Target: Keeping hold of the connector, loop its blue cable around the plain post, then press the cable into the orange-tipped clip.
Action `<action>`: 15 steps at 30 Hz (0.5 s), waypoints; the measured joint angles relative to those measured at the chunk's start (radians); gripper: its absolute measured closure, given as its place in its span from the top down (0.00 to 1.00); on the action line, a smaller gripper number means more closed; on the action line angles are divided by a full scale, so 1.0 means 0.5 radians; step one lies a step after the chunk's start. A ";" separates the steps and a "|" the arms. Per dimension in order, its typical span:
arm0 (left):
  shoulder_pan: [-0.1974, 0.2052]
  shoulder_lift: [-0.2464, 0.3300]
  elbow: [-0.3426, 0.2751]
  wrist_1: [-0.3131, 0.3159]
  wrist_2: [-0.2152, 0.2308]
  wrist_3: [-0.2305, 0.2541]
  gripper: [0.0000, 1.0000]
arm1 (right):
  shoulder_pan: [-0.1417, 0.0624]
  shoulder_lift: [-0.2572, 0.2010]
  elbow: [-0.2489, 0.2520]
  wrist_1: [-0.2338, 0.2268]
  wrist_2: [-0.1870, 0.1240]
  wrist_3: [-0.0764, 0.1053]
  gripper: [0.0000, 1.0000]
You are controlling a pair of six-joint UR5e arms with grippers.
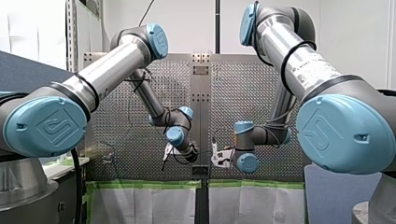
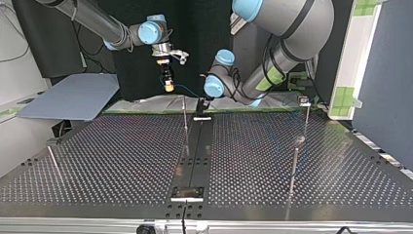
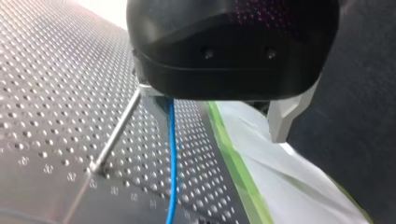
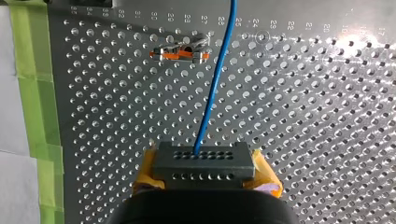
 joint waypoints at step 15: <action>-0.017 0.002 -0.001 0.220 0.090 -0.256 1.00 | 0.000 0.000 -0.002 0.002 -0.008 -0.003 0.00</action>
